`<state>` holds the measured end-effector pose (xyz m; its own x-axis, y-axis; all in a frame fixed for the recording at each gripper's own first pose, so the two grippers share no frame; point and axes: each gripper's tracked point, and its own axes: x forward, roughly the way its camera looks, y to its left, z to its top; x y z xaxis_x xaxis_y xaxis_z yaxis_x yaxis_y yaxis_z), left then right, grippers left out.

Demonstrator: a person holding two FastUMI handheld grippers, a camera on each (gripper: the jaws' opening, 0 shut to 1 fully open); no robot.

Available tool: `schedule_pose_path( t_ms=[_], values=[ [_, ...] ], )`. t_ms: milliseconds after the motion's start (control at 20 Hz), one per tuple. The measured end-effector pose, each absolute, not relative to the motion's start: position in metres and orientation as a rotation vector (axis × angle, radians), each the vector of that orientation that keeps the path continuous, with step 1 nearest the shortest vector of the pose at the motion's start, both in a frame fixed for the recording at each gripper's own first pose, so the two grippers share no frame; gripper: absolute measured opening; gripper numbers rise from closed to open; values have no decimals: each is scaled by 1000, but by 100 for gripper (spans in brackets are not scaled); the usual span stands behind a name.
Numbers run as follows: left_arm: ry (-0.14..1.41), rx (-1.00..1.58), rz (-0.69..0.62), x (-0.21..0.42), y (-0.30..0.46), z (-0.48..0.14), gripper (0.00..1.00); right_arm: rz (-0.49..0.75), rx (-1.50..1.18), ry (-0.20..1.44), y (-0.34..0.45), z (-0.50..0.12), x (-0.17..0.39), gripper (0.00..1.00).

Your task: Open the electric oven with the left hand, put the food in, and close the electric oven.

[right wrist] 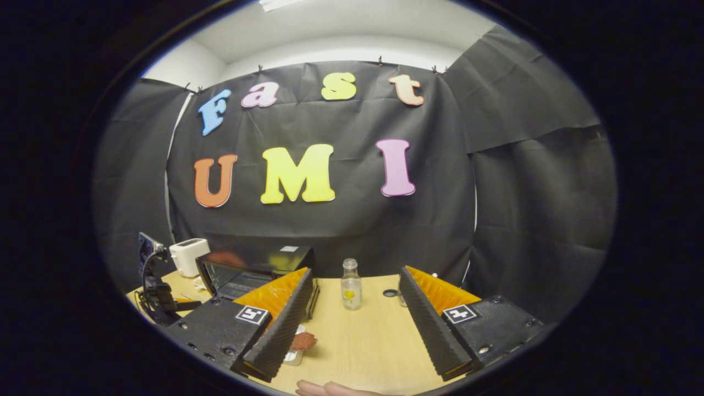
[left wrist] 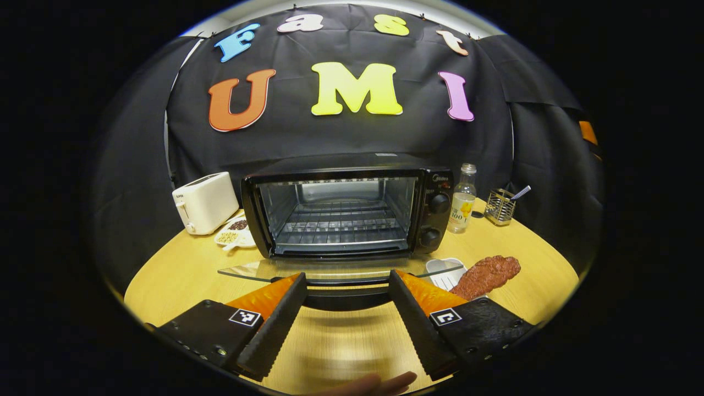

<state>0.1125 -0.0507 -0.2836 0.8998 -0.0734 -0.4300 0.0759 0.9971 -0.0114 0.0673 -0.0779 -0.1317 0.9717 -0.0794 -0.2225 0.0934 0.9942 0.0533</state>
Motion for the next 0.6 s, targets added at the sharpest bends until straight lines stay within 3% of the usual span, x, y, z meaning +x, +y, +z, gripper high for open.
schedule_pose_path(
  t_ms=[200,250,450,600],
  values=[
    [477,-5,-74,103,-51,-298,96,-81,61,232,-74,-134,67,96],
    [482,-1,-76,102,-51,-302,95,-79,57,234,-73,-136,66,100],
    [526,6,-81,91,-53,-323,96,-79,47,241,-72,-137,65,96],
    [566,25,-85,85,-53,-340,95,-81,45,249,-72,-139,66,100]
  ],
)
